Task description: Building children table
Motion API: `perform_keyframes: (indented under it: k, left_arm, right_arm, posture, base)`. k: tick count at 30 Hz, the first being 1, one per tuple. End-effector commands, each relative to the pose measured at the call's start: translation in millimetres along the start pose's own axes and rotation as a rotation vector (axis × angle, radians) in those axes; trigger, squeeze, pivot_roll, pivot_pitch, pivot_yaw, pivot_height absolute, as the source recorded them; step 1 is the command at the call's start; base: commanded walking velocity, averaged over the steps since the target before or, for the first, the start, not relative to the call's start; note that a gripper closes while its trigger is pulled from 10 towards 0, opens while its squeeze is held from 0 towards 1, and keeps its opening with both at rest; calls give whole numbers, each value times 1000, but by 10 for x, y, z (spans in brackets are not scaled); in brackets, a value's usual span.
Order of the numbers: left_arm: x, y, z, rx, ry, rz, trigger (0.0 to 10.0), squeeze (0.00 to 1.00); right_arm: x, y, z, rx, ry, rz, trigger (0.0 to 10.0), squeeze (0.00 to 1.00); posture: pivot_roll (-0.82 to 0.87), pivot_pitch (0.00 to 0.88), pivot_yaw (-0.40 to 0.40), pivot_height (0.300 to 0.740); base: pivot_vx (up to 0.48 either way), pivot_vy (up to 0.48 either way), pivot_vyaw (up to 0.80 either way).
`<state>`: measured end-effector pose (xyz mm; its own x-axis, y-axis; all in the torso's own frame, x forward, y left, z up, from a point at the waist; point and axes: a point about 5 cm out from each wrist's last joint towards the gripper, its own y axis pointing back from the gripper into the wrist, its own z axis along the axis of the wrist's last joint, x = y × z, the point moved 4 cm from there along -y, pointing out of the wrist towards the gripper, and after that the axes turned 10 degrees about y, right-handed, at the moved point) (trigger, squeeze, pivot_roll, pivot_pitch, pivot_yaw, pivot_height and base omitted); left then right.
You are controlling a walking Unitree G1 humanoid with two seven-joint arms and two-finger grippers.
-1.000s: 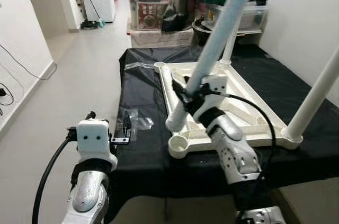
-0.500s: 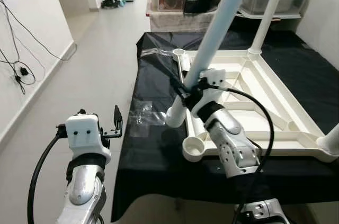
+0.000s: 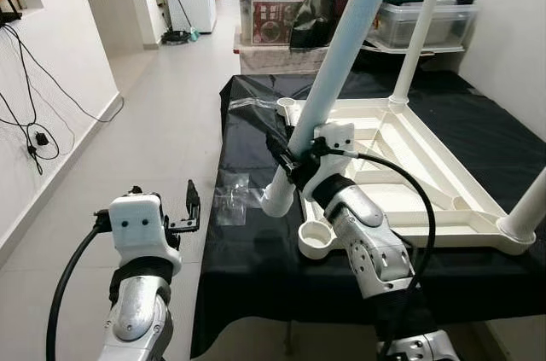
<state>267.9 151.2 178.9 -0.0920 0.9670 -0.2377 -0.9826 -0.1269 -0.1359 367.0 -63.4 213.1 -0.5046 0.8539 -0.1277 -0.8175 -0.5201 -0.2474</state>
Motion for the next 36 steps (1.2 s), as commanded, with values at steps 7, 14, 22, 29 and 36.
perform_keyframes:
  k: [7, 14, 22, 29, 36]
  left_arm:
    - [40, -10, -37, 13, -33, 12, 10000, 0]
    - [43, -10, -24, 6, -31, 12, 10000, 0]
    - [81, -13, -29, 7, -51, 33, 10000, 0]
    - [130, -27, -21, 5, -21, 69, 10000, 0]
    - [191, -34, -24, 10, -24, 97, 10000, 0]
  right_arm:
    - [55, -27, 28, -17, -1, 11, 10000, 0]
    - [26, -27, 25, -15, -15, -2, 10000, 0]
    - [26, -30, 25, -18, -14, -1, 10000, 0]
    - [19, -33, 30, -19, -13, -4, 10000, 0]
    - [5, -73, 124, -53, -45, 6, 10000, 0]
  posture:
    - [38, 0, -21, 740]
    - [41, 0, -27, 740]
    - [41, 0, -27, 740]
    - [41, 0, -27, 740]
    - [43, 0, -27, 740]
  base:
    - [0, 0, 448]
    - [34, -42, 0]
    - [244, -331, 0]
    - [70, -319, 0]
    - [0, 0, 0]
